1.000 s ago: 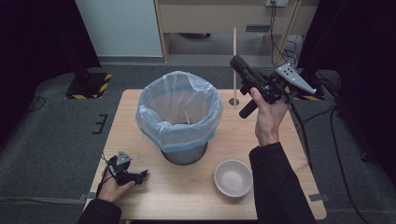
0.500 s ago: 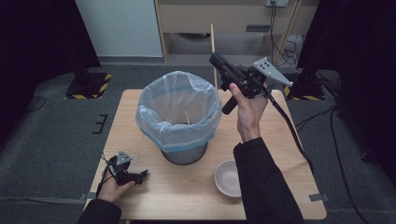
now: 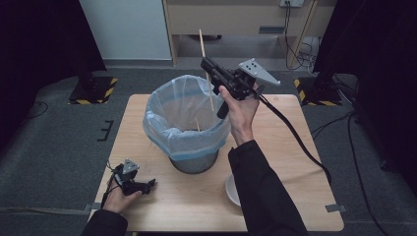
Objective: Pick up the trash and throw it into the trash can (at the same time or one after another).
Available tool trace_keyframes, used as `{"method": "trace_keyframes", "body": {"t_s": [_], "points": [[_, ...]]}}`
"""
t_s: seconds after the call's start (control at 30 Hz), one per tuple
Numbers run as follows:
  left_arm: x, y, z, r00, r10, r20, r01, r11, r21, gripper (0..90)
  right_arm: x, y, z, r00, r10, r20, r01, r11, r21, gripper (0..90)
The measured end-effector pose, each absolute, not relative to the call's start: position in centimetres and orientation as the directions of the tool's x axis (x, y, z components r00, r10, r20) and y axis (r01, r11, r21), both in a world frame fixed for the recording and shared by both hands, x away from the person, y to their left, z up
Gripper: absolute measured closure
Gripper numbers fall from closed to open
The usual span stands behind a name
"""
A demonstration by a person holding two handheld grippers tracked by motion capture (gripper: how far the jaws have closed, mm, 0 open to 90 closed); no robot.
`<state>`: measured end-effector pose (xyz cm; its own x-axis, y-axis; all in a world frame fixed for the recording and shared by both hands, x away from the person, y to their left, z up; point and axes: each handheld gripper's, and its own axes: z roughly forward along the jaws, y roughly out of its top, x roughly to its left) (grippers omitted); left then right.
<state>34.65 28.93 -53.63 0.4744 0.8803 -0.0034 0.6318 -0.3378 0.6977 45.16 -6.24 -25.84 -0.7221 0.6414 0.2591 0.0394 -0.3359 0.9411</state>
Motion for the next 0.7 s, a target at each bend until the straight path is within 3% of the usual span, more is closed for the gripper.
{"method": "trace_keyframes", "body": {"t_s": [0.17, 0.3, 0.47, 0.7], "points": [[34.6, 28.9, -53.6, 0.475, 0.88, -0.003, 0.632, -0.338, 0.698, 0.0, 45.6, -5.8, -26.2, -0.723, 0.644, 0.25, 0.038, -0.324, 0.945, 65.1], [34.6, 28.9, -53.6, 0.475, 0.88, -0.003, 0.632, -0.338, 0.698, 0.0, 45.3, -6.4, -26.0, -0.725, 0.657, 0.208, 0.03, -0.271, 0.962, 54.5], [34.6, 28.9, -53.6, 0.475, 0.88, -0.003, 0.631, -0.338, 0.698, 0.0, 44.4, -9.6, -26.2, -0.686, 0.691, 0.228, 0.028, -0.288, 0.957, 45.9], [34.6, 28.9, -53.6, 0.475, 0.88, -0.002, 0.632, -0.34, 0.696, 0.0, 42.2, -14.6, -28.2, -0.649, 0.729, 0.217, 0.037, -0.255, 0.966, 41.8]]}}
